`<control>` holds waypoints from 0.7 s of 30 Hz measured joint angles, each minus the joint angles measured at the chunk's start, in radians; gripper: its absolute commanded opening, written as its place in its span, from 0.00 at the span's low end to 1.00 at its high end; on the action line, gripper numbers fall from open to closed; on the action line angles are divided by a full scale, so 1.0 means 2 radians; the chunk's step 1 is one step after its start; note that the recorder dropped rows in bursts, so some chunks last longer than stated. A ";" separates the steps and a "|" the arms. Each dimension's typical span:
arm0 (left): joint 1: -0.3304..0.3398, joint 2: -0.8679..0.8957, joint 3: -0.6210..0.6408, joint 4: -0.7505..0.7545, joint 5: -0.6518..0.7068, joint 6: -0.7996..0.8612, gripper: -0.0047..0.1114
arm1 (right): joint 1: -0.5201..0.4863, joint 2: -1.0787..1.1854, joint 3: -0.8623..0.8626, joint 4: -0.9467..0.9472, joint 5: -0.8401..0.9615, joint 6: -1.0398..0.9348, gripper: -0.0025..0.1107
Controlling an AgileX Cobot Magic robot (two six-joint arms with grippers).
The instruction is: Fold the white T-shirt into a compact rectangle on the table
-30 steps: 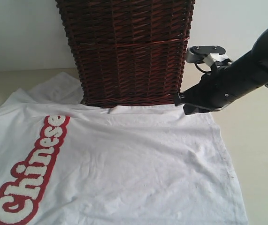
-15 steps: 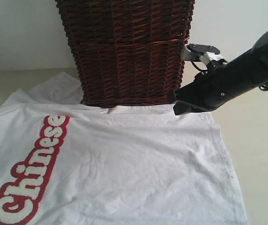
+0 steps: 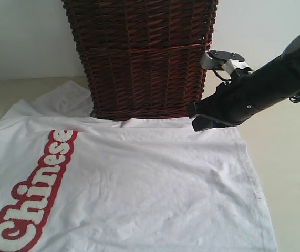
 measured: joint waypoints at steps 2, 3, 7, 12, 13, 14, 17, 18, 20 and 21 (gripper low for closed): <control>0.000 0.000 0.000 0.035 0.027 -0.040 0.04 | 0.000 0.000 0.000 0.000 0.002 0.000 0.02; 0.000 0.000 0.000 0.041 0.036 -0.052 0.04 | 0.000 0.000 0.000 0.000 0.003 0.000 0.02; 0.000 0.000 0.008 0.060 0.068 -0.097 0.04 | 0.000 0.000 0.000 0.000 0.007 0.000 0.02; 0.000 -0.007 0.018 0.093 0.093 -0.155 0.04 | 0.000 0.000 0.000 0.003 0.009 0.000 0.02; 0.000 -0.015 0.016 0.095 0.091 -0.159 0.04 | 0.000 0.000 0.000 0.004 0.009 0.000 0.02; 0.000 -0.042 0.011 0.101 0.081 -0.168 0.04 | 0.000 0.000 0.000 0.005 0.009 0.000 0.02; 0.000 -0.102 0.007 0.131 0.067 -0.196 0.04 | 0.000 0.000 0.000 0.007 0.009 -0.001 0.02; 0.001 -0.126 0.007 0.139 0.072 -0.198 0.04 | 0.000 0.000 0.000 0.009 0.009 -0.001 0.02; 0.002 -0.149 0.007 0.133 0.117 -0.173 0.04 | 0.000 0.000 0.000 0.009 0.009 -0.002 0.02; 0.003 -0.152 0.007 0.113 0.143 -0.149 0.05 | 0.000 0.000 0.000 0.009 0.010 -0.002 0.02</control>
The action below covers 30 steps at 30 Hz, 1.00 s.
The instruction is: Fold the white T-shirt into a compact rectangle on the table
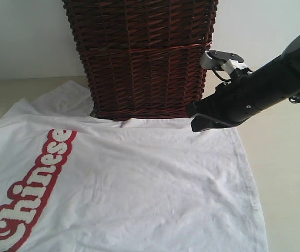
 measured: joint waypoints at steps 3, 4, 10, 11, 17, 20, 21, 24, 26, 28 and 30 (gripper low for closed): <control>0.000 -0.001 0.000 -0.017 0.012 0.021 0.33 | 0.000 0.000 0.000 0.002 0.008 0.000 0.02; 0.000 -0.001 0.000 -0.009 0.007 0.014 0.40 | 0.002 0.000 0.000 0.002 0.008 -0.001 0.02; 0.000 -0.003 -0.025 -0.040 -0.088 0.025 0.35 | 0.010 0.000 0.000 0.001 -0.006 -0.006 0.02; 0.000 -0.003 -0.027 -0.077 -0.114 0.058 0.31 | 0.010 0.000 0.000 -0.004 -0.010 -0.006 0.02; -0.022 0.038 -0.031 -0.287 -0.227 0.252 0.18 | 0.010 0.003 0.000 -0.068 -0.027 0.038 0.02; -0.022 0.087 -0.041 -0.274 -0.255 0.240 0.18 | 0.010 0.012 0.000 -0.107 -0.032 0.070 0.02; -0.022 0.101 -0.051 -0.263 -0.257 0.225 0.18 | 0.010 0.015 0.000 -0.118 -0.033 0.080 0.02; -0.020 0.150 -0.080 -0.218 -0.260 0.183 0.18 | 0.010 0.021 0.000 -0.146 -0.033 0.100 0.02; -0.020 0.177 -0.094 -0.180 -0.256 0.143 0.18 | 0.010 0.021 0.000 -0.160 -0.032 0.113 0.02; -0.018 0.201 -0.103 -0.128 -0.245 0.080 0.18 | 0.010 0.021 0.000 -0.167 -0.020 0.118 0.02; -0.017 0.216 -0.109 -0.095 -0.237 0.035 0.18 | 0.010 0.021 0.000 -0.174 0.006 0.118 0.02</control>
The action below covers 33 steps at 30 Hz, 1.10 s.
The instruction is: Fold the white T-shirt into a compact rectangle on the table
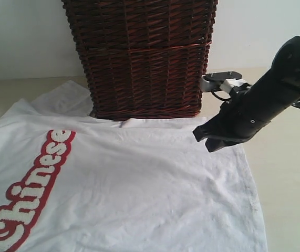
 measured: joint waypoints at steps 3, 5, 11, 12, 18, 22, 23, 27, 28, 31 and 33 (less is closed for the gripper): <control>0.000 0.005 -0.008 0.016 0.007 -0.026 0.18 | 0.001 0.000 0.000 -0.021 0.047 -0.001 0.02; 0.000 0.006 -0.009 0.014 0.012 -0.026 0.18 | 0.010 0.000 0.000 -0.050 0.081 -0.001 0.02; 0.000 0.004 -0.011 0.012 0.050 -0.017 0.18 | 0.066 0.000 0.016 -0.197 0.165 0.041 0.02; -0.001 0.004 -0.011 0.012 0.060 -0.016 0.18 | 0.071 0.000 0.026 -0.210 0.159 0.040 0.02; -0.018 -0.008 -0.011 0.012 0.123 0.016 0.18 | 0.078 0.010 0.073 -0.244 0.076 0.013 0.02; -0.031 -0.029 -0.011 0.011 0.163 0.034 0.23 | 0.079 0.016 0.080 -0.326 0.062 0.053 0.02; -0.033 -0.037 -0.008 0.010 0.168 0.035 0.26 | 0.080 0.017 0.080 -0.357 0.058 0.077 0.02; -0.036 -0.074 0.008 0.009 0.179 0.040 0.40 | 0.081 0.031 0.080 -0.481 0.054 0.181 0.02; -0.038 -0.085 0.011 0.009 0.180 0.045 0.43 | 0.081 0.033 0.080 -0.500 0.054 0.197 0.02; -0.038 -0.116 0.013 0.005 0.181 0.068 0.48 | 0.081 0.038 0.080 -0.526 0.057 0.212 0.02; -0.038 -0.136 0.013 -0.008 0.181 0.111 0.48 | 0.081 0.038 0.080 -0.533 0.062 0.212 0.02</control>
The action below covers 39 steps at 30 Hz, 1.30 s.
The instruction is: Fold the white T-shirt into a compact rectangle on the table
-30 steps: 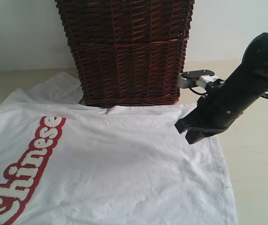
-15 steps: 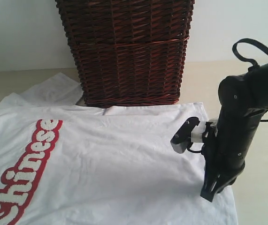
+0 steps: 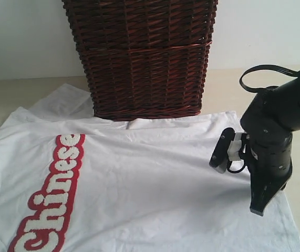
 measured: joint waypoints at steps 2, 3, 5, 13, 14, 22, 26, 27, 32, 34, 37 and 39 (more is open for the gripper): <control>0.000 -0.020 0.000 -0.022 0.003 0.069 0.48 | 0.000 0.000 -0.003 -0.001 0.005 -0.002 0.02; -0.003 -0.029 0.001 -0.029 0.006 0.102 0.48 | 0.000 -0.001 -0.003 0.000 0.007 -0.002 0.02; -0.013 -0.040 0.001 -0.039 0.007 0.195 0.48 | 0.000 -0.007 -0.005 0.016 0.011 -0.008 0.02; -0.050 -0.037 0.001 -0.025 -0.036 0.445 0.81 | 0.000 -0.070 -0.016 0.048 -0.023 -0.043 0.02; -0.050 -0.030 0.001 -0.018 -0.049 0.452 0.86 | 0.000 -0.075 -0.016 0.048 -0.032 -0.046 0.02; -0.050 0.011 0.001 0.036 -0.124 0.473 0.92 | 0.000 -0.081 -0.016 0.050 -0.069 -0.056 0.02; -0.050 0.018 0.001 0.078 -0.162 0.529 0.92 | 0.000 -0.081 -0.016 0.050 -0.071 -0.057 0.02; -0.050 0.018 0.001 0.086 -0.163 0.536 0.92 | 0.000 -0.081 -0.016 0.050 -0.071 -0.058 0.02; -0.050 0.022 0.001 0.088 -0.161 0.555 0.92 | 0.000 -0.081 -0.016 0.050 -0.072 -0.058 0.02; -0.050 0.022 0.001 0.078 -0.158 0.576 0.92 | 0.000 -0.081 -0.016 0.052 -0.072 -0.058 0.02; -0.041 0.022 0.001 0.014 -0.149 0.643 0.92 | 0.000 -0.081 -0.016 0.054 -0.072 -0.062 0.02; -0.025 0.027 0.001 -0.062 -0.127 0.733 0.92 | 0.000 -0.081 -0.016 0.055 -0.072 -0.062 0.02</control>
